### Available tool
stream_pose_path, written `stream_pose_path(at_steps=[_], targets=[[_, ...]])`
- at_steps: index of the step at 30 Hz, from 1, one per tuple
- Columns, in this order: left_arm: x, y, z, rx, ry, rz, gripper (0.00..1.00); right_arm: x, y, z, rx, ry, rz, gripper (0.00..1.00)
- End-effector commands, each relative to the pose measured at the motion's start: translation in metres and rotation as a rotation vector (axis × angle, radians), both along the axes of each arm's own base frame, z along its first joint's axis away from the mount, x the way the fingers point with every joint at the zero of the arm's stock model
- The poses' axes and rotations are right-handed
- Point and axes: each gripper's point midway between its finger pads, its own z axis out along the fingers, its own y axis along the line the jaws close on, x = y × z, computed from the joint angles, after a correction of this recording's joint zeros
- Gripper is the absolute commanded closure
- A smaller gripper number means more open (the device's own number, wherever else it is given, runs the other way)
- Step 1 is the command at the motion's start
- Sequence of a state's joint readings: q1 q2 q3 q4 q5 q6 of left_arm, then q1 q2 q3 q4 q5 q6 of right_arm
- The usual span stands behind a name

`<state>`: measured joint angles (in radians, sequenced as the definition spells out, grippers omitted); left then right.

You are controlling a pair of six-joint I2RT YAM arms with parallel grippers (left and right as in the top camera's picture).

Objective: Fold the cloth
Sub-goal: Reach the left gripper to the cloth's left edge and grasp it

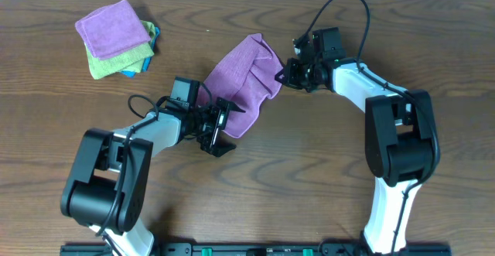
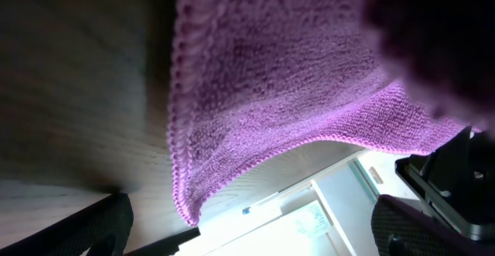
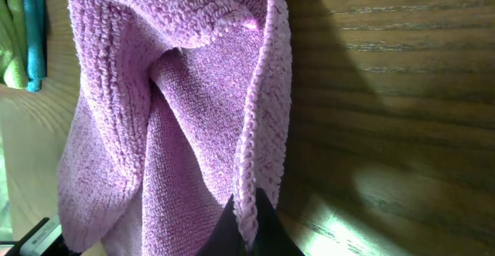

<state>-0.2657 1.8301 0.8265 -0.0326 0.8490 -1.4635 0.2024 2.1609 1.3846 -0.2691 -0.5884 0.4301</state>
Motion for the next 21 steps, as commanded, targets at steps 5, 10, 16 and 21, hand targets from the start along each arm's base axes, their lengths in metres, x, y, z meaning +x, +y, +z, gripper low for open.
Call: stream_pose_path(at_steps=[5,10,16,21], targets=[[0.007,0.002,-0.016,0.093,-0.02,0.022,0.09,-0.003,0.005,-0.005,0.013,0.022,0.007,0.99],[0.012,0.009,-0.025,0.187,-0.085,0.012,0.21,-0.003,0.005,-0.005,0.013,0.022,0.007,0.99],[0.02,0.023,-0.035,0.3,-0.138,0.032,0.39,-0.003,0.006,-0.005,0.014,0.022,0.008,0.99],[0.022,0.027,-0.038,0.342,-0.172,0.015,0.56,-0.003,0.006,-0.005,0.018,0.023,0.01,0.99]])
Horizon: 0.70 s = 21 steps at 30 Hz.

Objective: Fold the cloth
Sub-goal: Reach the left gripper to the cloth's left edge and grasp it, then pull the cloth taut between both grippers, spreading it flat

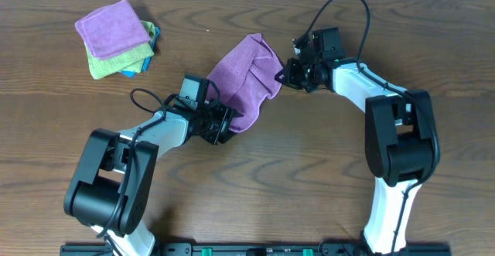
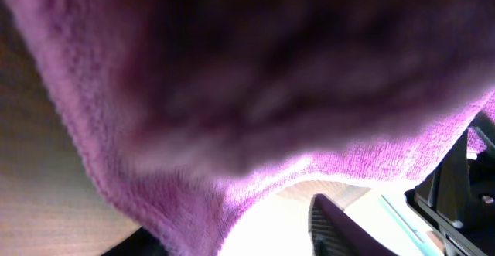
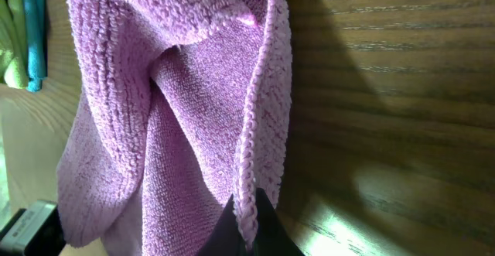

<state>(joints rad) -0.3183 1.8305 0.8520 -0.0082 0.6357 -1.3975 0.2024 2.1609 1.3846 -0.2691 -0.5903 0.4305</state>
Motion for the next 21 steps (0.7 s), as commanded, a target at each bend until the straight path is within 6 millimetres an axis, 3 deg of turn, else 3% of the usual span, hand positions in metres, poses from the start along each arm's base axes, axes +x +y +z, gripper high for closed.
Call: stream_pose_path(at_steps=[1,3,4,12,16,21], targets=[[0.002,0.023,-0.027,0.17,-0.029,0.024,0.62,-0.003,0.006,-0.005,0.018,0.022,0.01,0.99],[0.002,0.022,-0.027,0.178,-0.034,0.02,0.86,-0.003,0.006,-0.005,0.018,0.022,0.01,0.99],[0.001,0.021,-0.027,0.18,-0.034,0.018,0.94,-0.003,0.006,-0.005,0.018,0.022,0.01,0.98],[0.01,0.024,-0.02,0.179,-0.115,-0.062,0.94,-0.007,0.011,0.004,0.062,0.004,0.065,0.99],[0.03,0.032,0.009,0.157,-0.239,-0.175,0.94,-0.011,0.009,0.014,0.093,0.015,0.074,0.99],[0.058,0.065,0.061,0.228,-0.316,-0.218,0.94,-0.022,0.006,0.043,0.094,-0.01,0.121,0.99]])
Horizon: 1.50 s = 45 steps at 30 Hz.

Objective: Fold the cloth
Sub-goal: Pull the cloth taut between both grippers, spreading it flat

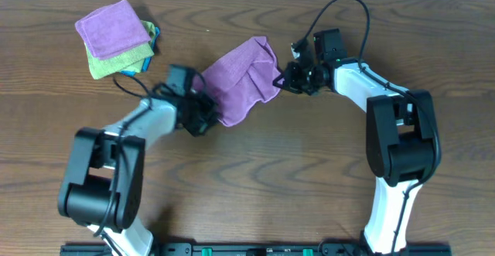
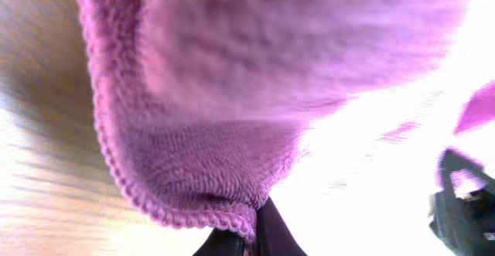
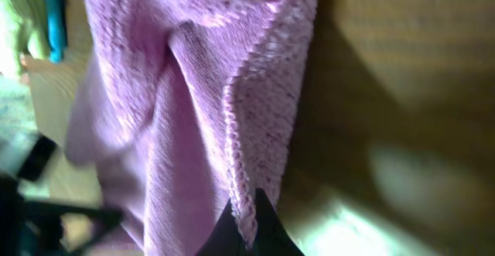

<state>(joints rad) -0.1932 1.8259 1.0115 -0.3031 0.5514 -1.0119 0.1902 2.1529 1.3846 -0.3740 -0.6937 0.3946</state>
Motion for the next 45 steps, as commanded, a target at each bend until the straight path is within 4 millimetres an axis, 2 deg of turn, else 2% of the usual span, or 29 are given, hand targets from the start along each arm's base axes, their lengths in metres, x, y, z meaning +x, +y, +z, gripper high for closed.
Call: stream_pose_path(at_steps=[1,3,6,11,13,17,21,26,29,34,38,45], targets=[[0.036,0.015,0.056,0.045,-0.206,-0.1,0.94,0.0,0.003,0.048,0.034,-0.121,0.071,0.99],[0.048,0.02,0.08,0.062,-0.249,-0.119,0.94,-0.003,0.006,0.078,0.033,-0.199,0.104,0.99],[0.062,0.019,0.103,0.063,-0.308,-0.127,0.94,0.0,0.006,0.12,0.025,-0.316,0.102,0.99],[0.087,0.02,0.139,0.079,-0.409,-0.109,0.94,0.015,-0.008,0.174,-0.049,-0.507,0.03,0.99],[0.098,0.021,0.154,0.082,-0.458,-0.1,0.94,0.02,-0.015,0.184,-0.085,-0.55,-0.002,0.99],[0.114,0.024,0.178,0.1,-0.539,-0.081,0.94,0.027,-0.02,0.186,-0.116,-0.58,-0.027,0.99],[0.118,0.023,0.185,0.094,-0.567,-0.082,0.94,0.03,-0.019,0.19,-0.115,-0.604,-0.025,0.99],[0.108,0.021,0.179,0.078,-0.534,-0.128,0.94,0.019,-0.018,0.186,-0.101,-0.552,-0.012,0.99],[0.093,0.027,0.166,0.107,-0.472,-0.172,0.94,0.004,-0.021,0.177,-0.116,-0.471,-0.005,0.99],[0.053,0.037,0.139,0.152,-0.308,-0.267,0.94,-0.031,-0.03,0.149,-0.166,-0.274,0.01,0.99],[0.023,0.045,0.117,0.212,-0.177,-0.306,0.94,-0.058,-0.046,0.123,-0.309,-0.132,0.002,0.99],[-0.028,0.052,0.066,0.22,0.019,-0.337,0.94,-0.087,-0.044,0.107,-0.422,-0.05,0.058,0.99]])
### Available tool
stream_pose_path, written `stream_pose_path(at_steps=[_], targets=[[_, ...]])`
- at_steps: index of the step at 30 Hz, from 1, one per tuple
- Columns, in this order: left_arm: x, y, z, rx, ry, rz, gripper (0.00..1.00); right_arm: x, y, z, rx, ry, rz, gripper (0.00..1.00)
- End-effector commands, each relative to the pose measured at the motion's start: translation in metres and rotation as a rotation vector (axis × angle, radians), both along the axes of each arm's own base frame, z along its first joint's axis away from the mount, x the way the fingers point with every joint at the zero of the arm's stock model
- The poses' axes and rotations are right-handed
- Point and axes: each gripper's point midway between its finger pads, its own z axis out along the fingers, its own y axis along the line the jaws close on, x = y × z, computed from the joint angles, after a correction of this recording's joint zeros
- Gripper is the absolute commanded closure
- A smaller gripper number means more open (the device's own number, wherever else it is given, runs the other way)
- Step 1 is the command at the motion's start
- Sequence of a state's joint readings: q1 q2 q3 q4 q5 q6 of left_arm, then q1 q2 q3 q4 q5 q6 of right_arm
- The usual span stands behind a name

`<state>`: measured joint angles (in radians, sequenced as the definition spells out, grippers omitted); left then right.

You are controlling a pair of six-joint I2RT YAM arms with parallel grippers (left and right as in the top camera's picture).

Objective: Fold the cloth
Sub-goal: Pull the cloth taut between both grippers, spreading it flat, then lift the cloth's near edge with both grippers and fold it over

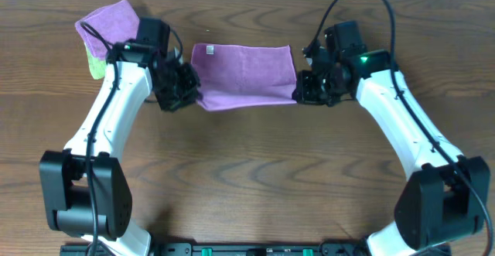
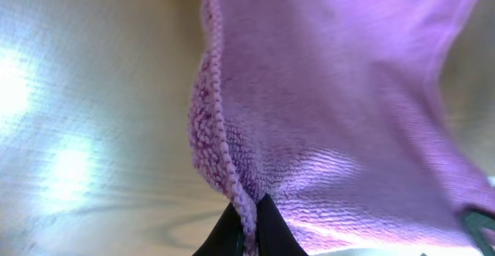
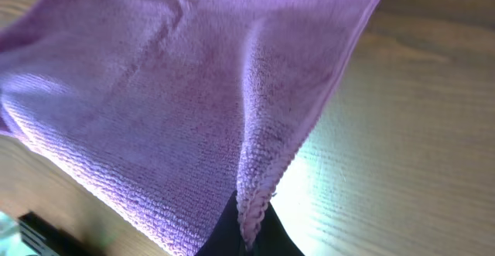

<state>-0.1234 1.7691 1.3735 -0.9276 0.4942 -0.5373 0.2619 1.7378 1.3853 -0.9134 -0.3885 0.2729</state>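
The purple cloth [image 1: 244, 74] hangs stretched flat between both grippers above the table, a small white tag at its far left corner. My left gripper [image 1: 191, 95] is shut on the cloth's near left corner; the pinched hem [image 2: 246, 209] shows in the left wrist view. At the near right corner my right gripper [image 1: 302, 93] is shut on the cloth, its hem [image 3: 254, 209] pinched between the fingers in the right wrist view.
A stack of folded cloths [image 1: 104, 25], purple on top with green beneath, lies at the far left behind the left arm. The brown wooden table [image 1: 255, 179] spreads below and in front of the arms.
Both grippers have moved apart and toward the far side. The cloth, then bunched and slanted between them, is now pulled out into a flat rectangle.
The cloth hung crumpled from the right gripper while the left gripper stood open at its lower edge. The left gripper then sat closer against the cloth, then was shut on a corner. Now both hold the cloth spread wide.
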Motion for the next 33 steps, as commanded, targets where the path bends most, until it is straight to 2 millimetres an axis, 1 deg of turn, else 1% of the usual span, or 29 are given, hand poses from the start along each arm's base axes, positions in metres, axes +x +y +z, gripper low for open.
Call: stream_pose_path(at_steps=[1,2,4,7,11,14,17,20,24,27,29,33], targets=[[-0.023,0.016,-0.024,0.07,0.065,-0.009,0.94,-0.005,-0.009,0.001,-0.106,-0.032,0.013,0.99],[-0.031,0.017,-0.03,0.071,0.092,-0.01,0.94,-0.01,-0.008,-0.002,-0.116,-0.02,0.02,0.99],[-0.039,0.017,-0.036,0.074,0.12,-0.011,0.94,-0.018,-0.008,-0.01,-0.136,0.007,0.032,0.99],[-0.047,0.018,-0.04,0.077,0.149,-0.011,0.94,-0.034,-0.009,-0.023,-0.162,0.055,0.047,0.99],[-0.05,0.018,-0.04,0.077,0.161,-0.012,0.95,-0.049,-0.015,-0.037,-0.203,0.101,0.064,0.99],[-0.05,0.014,-0.038,0.052,0.165,-0.013,0.94,-0.05,-0.016,-0.039,-0.208,0.103,0.065,0.98],[-0.048,0.012,-0.037,0.038,0.16,-0.001,0.94,-0.037,-0.015,-0.037,-0.211,0.043,0.059,0.98],[-0.036,0.012,-0.032,0.03,0.12,0.041,0.94,-0.019,-0.013,-0.034,-0.209,-0.033,0.046,0.99],[-0.005,0.009,-0.02,-0.001,0.014,0.15,0.94,0.01,-0.01,-0.025,-0.207,-0.157,0.021,0.99],[0.02,0.008,-0.014,-0.023,-0.065,0.222,0.94,0.031,-0.013,-0.019,-0.233,-0.245,-0.01,0.99],[0.033,0.009,-0.011,-0.019,-0.114,0.248,0.94,0.042,-0.014,-0.018,-0.245,-0.288,-0.026,0.99],[0.058,0.009,-0.008,-0.022,-0.205,0.28,0.94,0.062,-0.009,-0.019,-0.245,-0.367,-0.005,0.99]])
